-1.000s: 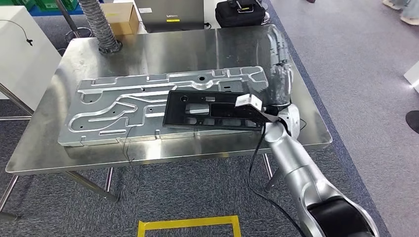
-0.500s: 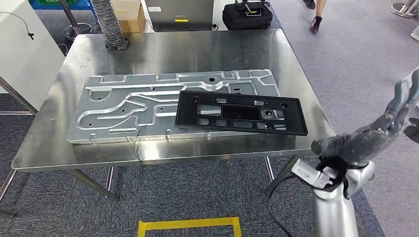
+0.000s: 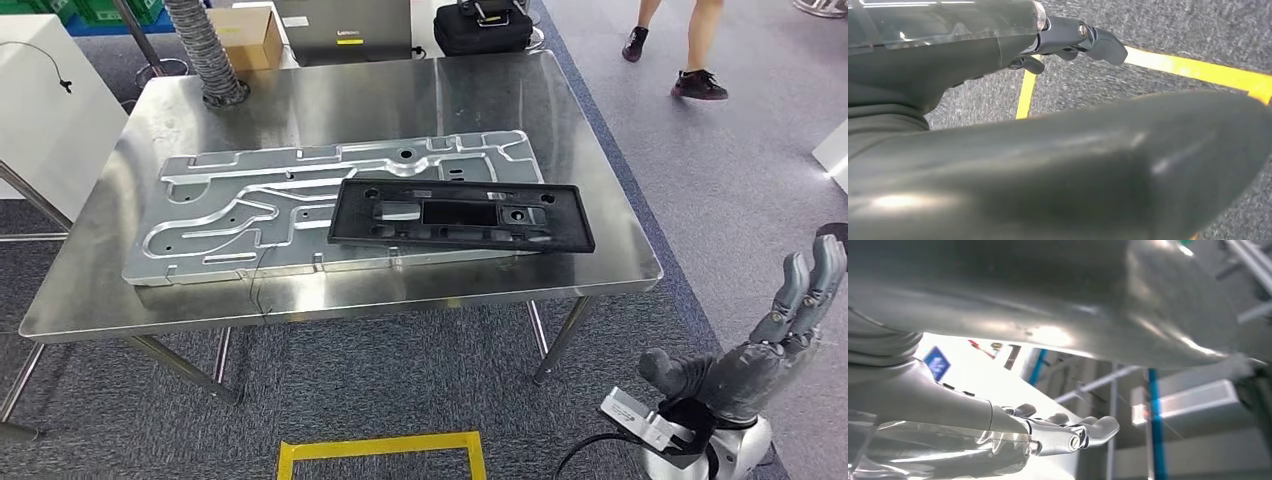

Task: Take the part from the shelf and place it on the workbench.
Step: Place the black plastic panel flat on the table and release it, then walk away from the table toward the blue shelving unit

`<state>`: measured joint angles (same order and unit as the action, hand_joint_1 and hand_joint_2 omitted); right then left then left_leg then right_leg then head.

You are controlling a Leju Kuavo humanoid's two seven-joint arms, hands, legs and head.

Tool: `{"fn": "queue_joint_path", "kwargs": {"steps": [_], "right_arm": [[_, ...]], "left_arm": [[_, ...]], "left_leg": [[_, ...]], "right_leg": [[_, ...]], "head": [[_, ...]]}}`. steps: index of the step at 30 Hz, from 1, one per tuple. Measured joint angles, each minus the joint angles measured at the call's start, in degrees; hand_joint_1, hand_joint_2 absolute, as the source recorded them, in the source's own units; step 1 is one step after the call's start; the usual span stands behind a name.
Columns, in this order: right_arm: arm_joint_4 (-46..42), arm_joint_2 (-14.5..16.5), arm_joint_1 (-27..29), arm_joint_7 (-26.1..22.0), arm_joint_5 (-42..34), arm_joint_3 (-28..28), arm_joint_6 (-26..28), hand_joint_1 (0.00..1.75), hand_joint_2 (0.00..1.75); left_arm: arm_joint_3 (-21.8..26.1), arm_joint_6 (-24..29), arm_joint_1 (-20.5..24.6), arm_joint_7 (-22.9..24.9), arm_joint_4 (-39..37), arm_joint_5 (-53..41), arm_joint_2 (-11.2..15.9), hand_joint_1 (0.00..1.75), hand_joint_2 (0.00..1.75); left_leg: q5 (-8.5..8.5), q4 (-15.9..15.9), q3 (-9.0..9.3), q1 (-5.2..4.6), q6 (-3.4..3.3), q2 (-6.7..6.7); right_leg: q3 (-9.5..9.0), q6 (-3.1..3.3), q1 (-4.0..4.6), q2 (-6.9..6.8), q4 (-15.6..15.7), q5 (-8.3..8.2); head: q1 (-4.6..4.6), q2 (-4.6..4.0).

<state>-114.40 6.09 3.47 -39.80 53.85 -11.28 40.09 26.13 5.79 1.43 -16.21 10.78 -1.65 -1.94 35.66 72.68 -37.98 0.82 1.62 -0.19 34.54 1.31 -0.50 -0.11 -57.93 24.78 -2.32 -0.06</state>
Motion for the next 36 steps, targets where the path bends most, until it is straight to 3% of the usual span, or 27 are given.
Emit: {"fn": "queue_joint_path", "kwargs": {"steps": [1, 2, 4, 6, 9, 10, 11, 12, 14, 15, 16, 18, 19, 21, 22, 24, 26, 28, 30, 31, 32, 33, 34, 36], "right_arm": [[0.2, 0.2, 0.7, 0.0, -0.5, -0.7, 0.0, 0.0, 0.0], [0.5, 0.3, 1.4, 0.0, -1.0, -1.4, 0.0, 0.0, 0.0], [0.9, 0.4, 2.3, 0.1, -1.7, -2.9, 0.0, 0.0, 0.0], [1.6, 0.5, 2.7, 0.3, -2.3, -4.2, 0.0, 0.0, 0.0], [2.5, 0.5, 4.0, 0.3, -3.0, -6.1, 0.0, 0.0, 0.0], [2.8, 0.6, 4.6, 0.3, -3.2, -6.7, 0.0, 0.0, 0.0], [3.1, 0.7, 5.1, 0.2, -3.2, -7.3, 0.0, 0.0, 0.0], [3.6, 0.7, 5.5, 0.3, -3.3, -7.8, 0.0, 0.0, 0.0], [5.3, 0.8, 6.1, 0.4, -3.0, -9.0, 0.0, 0.0, 0.0], [6.5, 0.9, 6.3, 0.4, -3.0, -9.6, 0.0, 0.0, 0.0], [8.0, 1.1, 6.4, 0.3, -3.1, -10.3, 0.0, 0.0, 0.0], [11.1, 1.4, 6.5, 0.2, -3.6, -11.6, 0.0, 0.0, 0.0], [12.6, 1.5, 6.5, 0.2, -3.8, -12.2, 0.0, 0.0, 0.0], [16.0, 1.7, 6.1, 0.1, -4.1, -13.1, 0.0, 0.0, 0.0], [18.6, 1.7, 5.5, 0.1, -4.5, -13.6, 0.0, 0.0, 0.0], [26.8, 1.7, 3.8, 0.1, -6.1, -15.3, -0.1, 0.0, 0.0], [35.9, 1.7, 2.5, 0.2, -7.8, -17.2, -0.2, 0.0, 0.0], [45.1, 1.3, 0.5, 0.1, -8.4, -18.5, -0.1, 0.0, 0.0], [54.3, 0.6, -1.7, 0.2, -7.8, -19.6, -0.1, 0.0, 0.0], [58.4, 0.3, -2.4, 0.6, -6.8, -20.2, -0.1, 0.0, 0.0], [62.9, -0.1, -3.1, 1.2, -5.3, -21.0, -0.3, 0.0, 0.0], [67.6, -0.6, -4.1, 2.3, -3.6, -21.9, -0.8, 0.0, 0.0], [72.5, -1.0, -5.0, 4.0, -2.2, -22.9, -1.9, 0.0, 0.0], [80.7, -1.8, -6.1, 8.3, -1.0, -24.4, -4.9, 0.0, 0.0]], "left_arm": [[0.2, 0.0, 0.0, -0.2, 0.0, -0.2, 0.0, 0.0, 0.0], [0.4, 0.0, 0.0, -0.4, 0.0, -0.5, 0.0, 0.0, 0.0], [0.8, -0.2, 0.1, -0.6, 0.0, -1.0, 0.0, 0.0, 0.0], [1.0, -0.3, 0.4, -0.6, 0.1, -1.5, -0.1, 0.0, 0.0], [1.3, -0.5, 0.5, -0.6, 0.1, -2.1, -0.2, 0.0, 0.0], [1.3, -0.5, 0.5, -0.6, 0.1, -2.3, -0.3, 0.0, 0.0], [1.4, -0.6, 0.4, -0.6, 0.1, -2.5, -0.4, 0.0, 0.0], [1.4, -0.7, 0.4, -0.6, 0.1, -2.6, -0.4, 0.0, 0.0], [1.6, -0.8, 0.4, -0.7, 0.1, -3.0, -0.4, 0.0, 0.0], [1.7, -0.9, 0.4, -0.7, 0.1, -3.2, -0.5, 0.0, 0.0], [1.8, -1.0, 0.4, -0.8, 0.1, -3.5, -0.5, 0.0, 0.0], [2.0, -1.1, 0.4, -0.8, 0.1, -3.8, -0.5, 0.0, 0.0], [2.1, -1.1, 0.4, -0.8, 0.1, -3.9, -0.5, 0.0, 0.0], [2.3, -1.3, 0.4, -0.8, 0.1, -4.0, -0.6, 0.0, 0.0], [2.4, -1.4, 0.5, -0.7, 0.1, -4.0, -0.6, 0.0, 0.0], [2.5, -1.6, 0.6, -0.5, 0.1, -4.0, -0.6, 0.0, 0.0], [2.8, -1.7, 0.6, -0.3, 0.1, -4.0, -0.5, 0.0, 0.0], [3.0, -1.6, 0.4, -0.1, 0.1, -4.0, -0.4, 0.0, 0.0], [3.4, -1.4, 0.4, 0.0, 0.1, -4.0, -0.4, 0.0, 0.0], [3.6, -1.4, 0.4, -0.1, 0.1, -4.0, -0.4, 0.0, 0.0], [3.7, -1.3, 0.4, -0.3, 0.1, -4.0, -0.4, 0.0, 0.0], [3.8, -1.2, 0.4, -0.5, 0.1, -4.2, -0.5, 0.0, 0.0], [3.8, -1.2, 0.3, -0.9, 0.1, -4.5, -0.5, 0.0, 0.0], [3.8, -1.5, 0.4, -1.8, 0.1, -5.3, -0.5, 0.0, 0.0]], "left_leg": [[0.34, 0.7, 0.49, -0.01, -0.06, 0.0], [-0.33, -0.9, 2.1, -0.03, -0.23, 0.0], [-2.83, -8.9, 7.68, -0.15, -0.87, -0.01], [-4.45, -15.1, 11.28, -0.54, -1.52, -0.05], [-5.79, -16.0, 11.22, -0.88, -2.42, -0.08], [-6.41, -16.3, 10.96, -0.79, -2.78, 0.06], [-7.08, -16.5, 10.56, -0.66, -3.14, 0.23], [-7.77, -16.8, 9.98, -0.55, -3.45, 0.44], [-8.9, -16.7, 8.38, -0.71, -3.77, 0.67], [-9.47, -16.6, 7.55, -0.76, -3.78, 0.72], [-10.03, -16.5, 6.71, -0.78, -3.73, 0.75], [-10.95, -16.0, 5.14, -0.78, -3.54, 0.77], [-11.32, -15.7, 4.41, -0.78, -3.38, 0.77], [-12.01, -15.2, 3.38, -0.87, -2.86, 0.76], [-12.39, -15.1, 3.12, -0.86, -2.51, 0.78], [-13.21, -15.1, 2.97, -0.71, -1.83, 0.79], [-12.73, -14.4, 2.49, -0.57, -1.26, 0.56], [-8.71, -10.7, 1.13, -0.48, -0.79, 0.35], [-3.41, -3.8, -0.76, -0.4, -0.44, 0.36], [-2.08, -0.8, -1.23, -0.39, -0.36, 0.36], [-1.91, 0.8, -0.94, -0.38, -0.38, 0.36], [-2.81, 0.6, 0.3, -0.38, -0.51, 0.36], [-4.33, -2.0, 2.61, -0.41, -0.78, 0.36], [-5.86, -10.7, 8.97, -0.66, -1.52, 0.3]], "right_leg": [[0.56, -0.02, 0.1, -0.02, -0.1, -0.38], [1.1, -0.08, 0.18, -0.01, -0.1, -0.78], [1.99, -0.31, 0.3, 0.05, -0.3, -1.6], [2.44, -0.87, 0.39, 0.09, -0.3, -2.42], [2.57, -2.05, 0.22, 0.12, 0.0, -3.62], [2.74, -2.39, 0.17, 0.19, -0.2, -3.3], [3.22, -2.66, 0.15, 0.26, -1.3, -1.99], [4.04, -2.89, 0.12, 0.33, -3.4, 0.34], [6.0, -3.2, 0.0, 0.33, -10.5, 6.15], [6.51, -3.31, -0.06, 0.32, -13.9, 7.84], [6.28, -3.35, -0.1, 0.31, -15.8, 8.17], [3.11, -3.31, -0.17, 0.29, -14.1, 5.8], [0.07, -3.17, -0.18, 0.28, -10.4, 4.59], [-5.58, -2.67, 0.0, 0.28, -2.4, 4.57], [-7.26, -2.34, 0.2, 0.29, 0.5, 5.07], [-7.52, -1.65, 0.55, 0.25, 1.9, 5.1], [-6.95, -0.86, 0.4, -0.1, 2.2, 4.12], [-5.81, -0.16, 0.19, -0.22, 2.4, 2.91], [-4.33, 0.1, 0.28, -0.11, 2.3, 1.8], [-3.57, 0.07, 0.35, -0.19, 2.3, 1.27], [-2.76, 0.03, 0.42, -0.29, 2.2, 0.74], [-1.96, -0.03, 0.5, -0.35, 2.1, 0.22], [-1.28, -0.12, 0.57, -0.33, 2.0, -0.24], [-0.32, -0.47, 0.73, -0.39, 1.7, -1.01]], "head": [[0.0, 0.0], [0.0, 0.0], [0.0, 0.0], [0.01, 0.01], [0.01, 0.01], [0.02, 0.01], [0.02, 0.0], [0.02, 0.0], [0.02, -0.01], [0.02, -0.01], [0.02, -0.01], [0.02, 0.0], [0.02, 0.01], [0.01, 0.02], [0.01, 0.01], [0.0, 0.01], [0.02, 0.01], [0.02, 0.01], [0.01, 0.0], [0.01, -0.01], [0.0, 0.0], [0.0, 0.0], [0.0, 0.0], [0.01, 0.0]]}}
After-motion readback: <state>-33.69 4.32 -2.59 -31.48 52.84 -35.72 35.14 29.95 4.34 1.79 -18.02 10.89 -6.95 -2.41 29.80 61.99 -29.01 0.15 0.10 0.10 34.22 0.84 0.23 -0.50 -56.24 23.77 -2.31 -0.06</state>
